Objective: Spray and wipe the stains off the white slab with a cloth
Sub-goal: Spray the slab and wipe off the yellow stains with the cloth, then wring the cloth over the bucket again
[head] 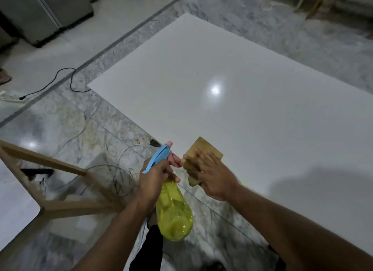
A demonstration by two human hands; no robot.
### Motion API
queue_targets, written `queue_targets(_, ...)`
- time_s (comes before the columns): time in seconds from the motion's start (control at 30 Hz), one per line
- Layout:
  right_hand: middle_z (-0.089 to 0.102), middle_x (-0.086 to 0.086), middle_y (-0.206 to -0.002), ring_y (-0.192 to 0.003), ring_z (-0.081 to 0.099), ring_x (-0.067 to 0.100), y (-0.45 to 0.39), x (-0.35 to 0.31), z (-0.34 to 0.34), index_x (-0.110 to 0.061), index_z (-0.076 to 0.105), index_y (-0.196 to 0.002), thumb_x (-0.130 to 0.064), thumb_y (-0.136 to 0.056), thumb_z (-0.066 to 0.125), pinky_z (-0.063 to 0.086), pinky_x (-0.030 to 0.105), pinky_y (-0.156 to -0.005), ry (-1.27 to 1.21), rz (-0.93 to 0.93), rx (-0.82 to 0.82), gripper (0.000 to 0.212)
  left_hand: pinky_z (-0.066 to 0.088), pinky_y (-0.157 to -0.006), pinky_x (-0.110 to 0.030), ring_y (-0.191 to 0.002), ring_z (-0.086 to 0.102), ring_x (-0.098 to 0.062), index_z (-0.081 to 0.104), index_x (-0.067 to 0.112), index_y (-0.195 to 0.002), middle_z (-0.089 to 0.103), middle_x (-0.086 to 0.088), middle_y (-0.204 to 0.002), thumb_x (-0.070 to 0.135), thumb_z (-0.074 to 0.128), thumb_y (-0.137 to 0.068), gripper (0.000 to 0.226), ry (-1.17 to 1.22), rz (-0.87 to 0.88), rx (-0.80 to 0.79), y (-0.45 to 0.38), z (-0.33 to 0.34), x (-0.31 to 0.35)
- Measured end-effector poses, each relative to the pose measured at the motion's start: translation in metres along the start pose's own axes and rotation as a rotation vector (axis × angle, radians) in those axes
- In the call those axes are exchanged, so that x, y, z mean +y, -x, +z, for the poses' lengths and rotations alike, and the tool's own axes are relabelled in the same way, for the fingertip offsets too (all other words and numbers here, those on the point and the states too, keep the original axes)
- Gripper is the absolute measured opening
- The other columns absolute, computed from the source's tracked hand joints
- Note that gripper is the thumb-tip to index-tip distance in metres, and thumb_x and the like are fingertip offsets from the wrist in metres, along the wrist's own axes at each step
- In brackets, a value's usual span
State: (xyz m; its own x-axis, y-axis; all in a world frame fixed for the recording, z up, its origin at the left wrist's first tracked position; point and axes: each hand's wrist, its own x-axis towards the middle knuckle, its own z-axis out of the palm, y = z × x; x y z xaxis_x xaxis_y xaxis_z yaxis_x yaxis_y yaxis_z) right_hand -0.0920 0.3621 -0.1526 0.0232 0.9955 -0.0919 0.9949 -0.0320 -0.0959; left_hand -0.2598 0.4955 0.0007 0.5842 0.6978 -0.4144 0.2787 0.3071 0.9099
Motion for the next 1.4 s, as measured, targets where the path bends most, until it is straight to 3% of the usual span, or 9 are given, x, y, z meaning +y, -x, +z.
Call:
queue_targets(0.13, 0.021, -0.003, -0.173, -0.162, 0.001, 0.029, 0.082, 0.004, 0.009, -0.033, 0.059, -0.140, -0.032, -0.090, 0.048, 0.020, 0.060, -0.124, -0.019, 0.035, 0.037, 0.051, 0.053, -0.052, -0.027, -0.052, 0.060, -0.028, 0.056, -0.022, -0.080, 0.072, -0.016, -0.099, -0.016, 0.035, -0.080, 0.021, -0.018, 0.011, -0.073, 0.027, 0.048, -0.008)
queue_targets(0.33, 0.019, -0.004, -0.173, -0.161, 0.010, 0.031, 0.208, 0.005, 0.020, -0.034, 0.061, -0.136, -0.034, -0.085, 0.054, 0.028, 0.061, -0.121, 0.007, 0.122, 0.075, 0.052, 0.053, -0.052, -0.029, -0.056, 0.064, -0.026, 0.060, -0.010, -0.071, 0.073, -0.011, -0.104, -0.015, 0.036, -0.077, 0.025, -0.074, 0.011, -0.209, 0.066, 0.122, -0.024)
queue_targets(0.47, 0.031, -0.002, -0.169, -0.159, 0.018, 0.034, 0.286, 0.005, 0.031, -0.030, 0.064, -0.134, -0.029, -0.088, 0.058, 0.030, 0.061, -0.120, 0.008, 0.172, 0.120, 0.047, 0.054, -0.052, -0.029, -0.057, 0.059, -0.032, 0.059, -0.012, -0.074, 0.073, -0.010, -0.099, -0.014, 0.036, -0.080, 0.024, -0.118, 0.026, -0.303, 0.093, 0.170, -0.033)
queue_targets(0.6, 0.025, -0.003, -0.171, -0.160, 0.013, 0.034, 0.371, 0.006, 0.035, -0.030, 0.060, -0.141, -0.035, -0.093, 0.052, 0.020, 0.059, -0.124, 0.024, 0.228, 0.066, 0.049, 0.054, -0.053, -0.029, -0.064, 0.060, -0.030, 0.059, -0.016, -0.077, 0.071, -0.013, -0.099, -0.014, 0.036, -0.082, 0.024, -0.160, 0.051, -0.404, 0.123, 0.215, -0.042)
queue_targets(0.73, 0.026, -0.002, -0.171, -0.159, 0.016, 0.035, 0.454, 0.008, 0.039, -0.030, 0.059, -0.144, -0.035, -0.088, 0.062, 0.020, 0.060, -0.123, 0.053, 0.283, 0.023, 0.056, 0.055, -0.053, -0.027, -0.062, 0.058, -0.034, 0.059, -0.018, -0.080, 0.071, -0.014, -0.096, -0.015, 0.035, -0.082, 0.024, -0.202, 0.045, -0.495, 0.153, 0.255, -0.055)
queue_targets(0.97, 0.012, -0.006, -0.174, -0.161, 0.004, 0.030, 0.574, -0.003, 0.037, -0.036, 0.046, -0.153, -0.034, -0.096, 0.055, 0.018, 0.060, -0.124, 0.010, 0.462, -0.079, 0.058, 0.052, -0.052, -0.024, -0.061, 0.061, -0.026, 0.060, -0.018, -0.082, 0.072, -0.014, -0.101, -0.014, 0.035, -0.085, 0.026, -0.261, 0.015, -0.640, 0.198, 0.308, -0.080)
queue_targets(1.13, 0.015, -0.005, -0.174, -0.161, 0.006, 0.029, 0.646, -0.012, 0.027, -0.036, 0.051, -0.151, -0.033, -0.094, 0.048, 0.019, 0.056, -0.125, -0.064, 0.600, -0.164, 0.057, 0.052, -0.052, -0.023, -0.061, 0.062, -0.022, 0.063, -0.016, -0.092, 0.068, -0.024, -0.104, -0.014, 0.035, -0.085, 0.029, -0.298, -0.002, -0.704, 0.221, 0.332, -0.094)
queue_targets(1.33, 0.023, 0.004, -0.172, -0.160, 0.012, 0.029, 0.710, -0.035, 0.000, -0.034, 0.053, -0.146, -0.035, -0.097, 0.041, 0.017, 0.048, -0.124, -0.116, 0.771, -0.227, 0.050, 0.051, -0.051, -0.023, -0.061, 0.059, -0.025, 0.062, -0.014, -0.088, 0.067, -0.026, -0.103, -0.014, 0.035, -0.086, 0.027, -0.321, -0.048, -0.802, 0.247, 0.349, -0.100)
queue_targets(1.4, 0.014, -0.004, -0.172, -0.159, 0.011, 0.022, 0.719, -0.043, -0.008, -0.038, 0.050, -0.148, -0.043, -0.103, 0.035, 0.023, 0.046, -0.124, -0.249, 0.936, -0.224, 0.048, 0.053, -0.052, -0.027, -0.064, 0.055, -0.033, 0.063, -0.011, -0.081, 0.067, -0.026, -0.100, -0.015, 0.036, -0.086, 0.027, -0.312, -0.074, -0.832, 0.249, 0.350, -0.104)
